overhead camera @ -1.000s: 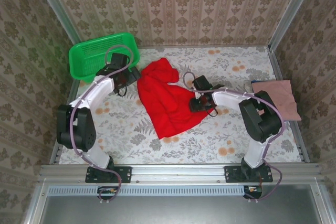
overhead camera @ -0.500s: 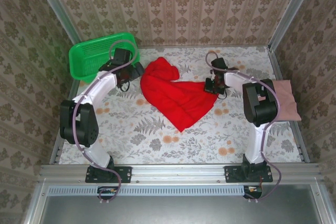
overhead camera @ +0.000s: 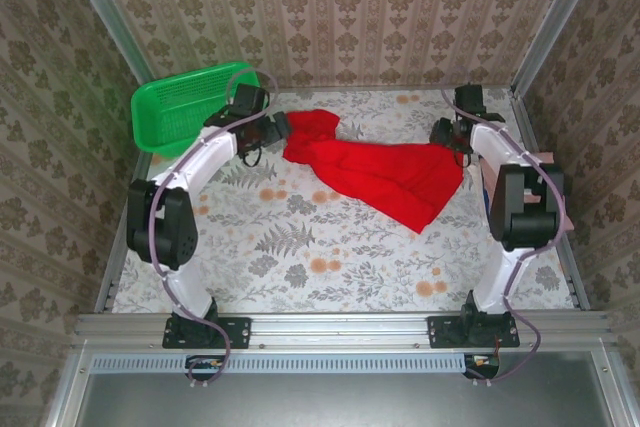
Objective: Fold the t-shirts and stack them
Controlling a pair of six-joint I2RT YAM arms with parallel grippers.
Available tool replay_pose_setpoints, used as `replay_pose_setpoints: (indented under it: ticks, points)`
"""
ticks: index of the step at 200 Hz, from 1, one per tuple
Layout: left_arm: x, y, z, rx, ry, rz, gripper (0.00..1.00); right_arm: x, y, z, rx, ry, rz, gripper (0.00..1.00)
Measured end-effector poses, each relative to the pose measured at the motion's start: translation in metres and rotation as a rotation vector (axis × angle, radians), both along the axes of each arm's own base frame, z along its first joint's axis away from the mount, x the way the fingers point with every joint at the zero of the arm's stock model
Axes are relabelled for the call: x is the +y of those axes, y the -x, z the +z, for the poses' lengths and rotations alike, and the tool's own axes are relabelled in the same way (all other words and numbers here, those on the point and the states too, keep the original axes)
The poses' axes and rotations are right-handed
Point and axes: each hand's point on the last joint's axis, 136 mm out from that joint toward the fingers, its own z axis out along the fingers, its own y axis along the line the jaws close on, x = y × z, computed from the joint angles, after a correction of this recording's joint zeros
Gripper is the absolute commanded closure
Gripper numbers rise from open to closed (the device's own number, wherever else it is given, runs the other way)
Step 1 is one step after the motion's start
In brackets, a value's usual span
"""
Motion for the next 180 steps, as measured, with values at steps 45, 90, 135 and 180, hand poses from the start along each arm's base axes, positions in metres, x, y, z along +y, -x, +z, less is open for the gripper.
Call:
replay_pose_setpoints:
  ticks: [45, 90, 135, 180]
  points:
    - [-0.013, -0.027, -0.029, 0.069, 0.039, 0.061, 0.05, 0.058, 0.039, 0.046, -0.118, 0.04, 0.164, 0.0]
    - [-0.03, -0.054, -0.071, 0.151, 0.083, 0.11, 0.21, 0.125, 0.109, 0.012, -0.039, 0.002, 0.34, 0.04]
    - [-0.035, -0.054, -0.105, 0.242, 0.121, 0.173, 0.17, 0.166, 0.149, -0.019, 0.056, -0.034, 0.423, 0.1]
    - [-0.009, -0.016, -0.1, 0.221, 0.097, 0.269, 0.08, 0.156, 0.156, -0.063, 0.199, -0.003, 0.344, 0.22]
